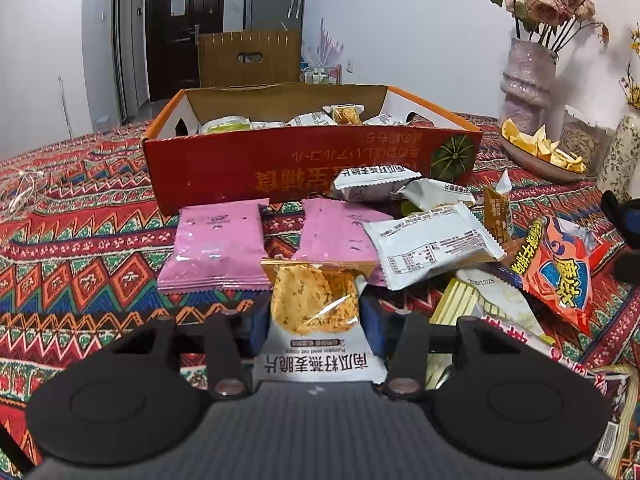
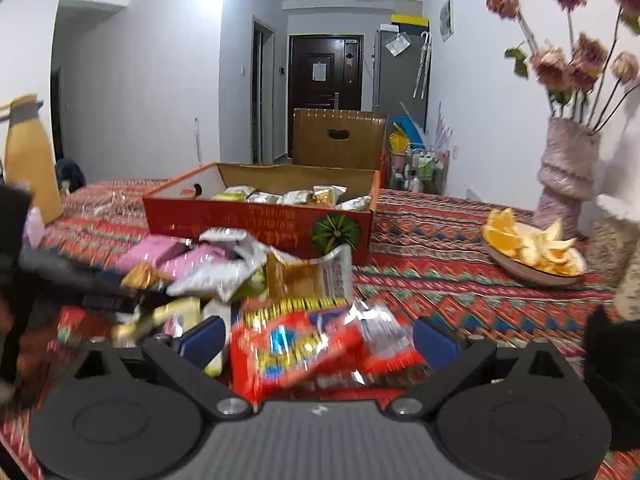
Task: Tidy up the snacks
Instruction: 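Grasp a cookie packet with the left tool while the right tool grasps a cookie packet, then carry both cookie packets into the box and lower them inside, then open both tools in the box and withdraw them to the snack pile, then grasp a white packet with the left tool while the right tool grasps a white packet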
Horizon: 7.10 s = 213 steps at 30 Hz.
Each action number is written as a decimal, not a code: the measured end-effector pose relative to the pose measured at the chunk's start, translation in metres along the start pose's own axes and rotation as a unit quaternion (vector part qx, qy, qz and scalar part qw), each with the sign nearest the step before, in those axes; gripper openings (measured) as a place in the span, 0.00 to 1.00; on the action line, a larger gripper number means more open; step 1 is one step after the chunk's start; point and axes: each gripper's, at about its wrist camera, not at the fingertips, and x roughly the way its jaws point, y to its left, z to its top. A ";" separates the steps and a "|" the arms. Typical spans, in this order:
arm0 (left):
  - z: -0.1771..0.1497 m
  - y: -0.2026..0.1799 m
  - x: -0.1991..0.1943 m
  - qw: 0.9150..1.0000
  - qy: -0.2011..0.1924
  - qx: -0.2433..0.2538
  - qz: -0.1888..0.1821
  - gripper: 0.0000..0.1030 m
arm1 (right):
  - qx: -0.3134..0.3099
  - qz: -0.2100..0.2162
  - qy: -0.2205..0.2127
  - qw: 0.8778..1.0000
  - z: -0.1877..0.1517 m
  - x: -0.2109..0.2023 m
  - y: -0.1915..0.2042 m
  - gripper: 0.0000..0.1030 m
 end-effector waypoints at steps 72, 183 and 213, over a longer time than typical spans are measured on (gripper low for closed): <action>0.139 0.016 -0.010 0.997 -0.067 -0.033 -0.012 0.43 | -0.018 0.100 -0.034 0.994 0.120 0.077 -0.002 0.49; 0.023 -0.047 -0.030 0.997 -0.058 0.007 -0.055 0.80 | -0.008 0.046 0.000 0.999 0.012 0.016 0.015 0.29; 0.032 0.013 -0.050 0.995 -0.081 -0.055 -0.005 0.11 | -0.164 0.106 0.045 0.980 0.064 0.141 0.071 0.45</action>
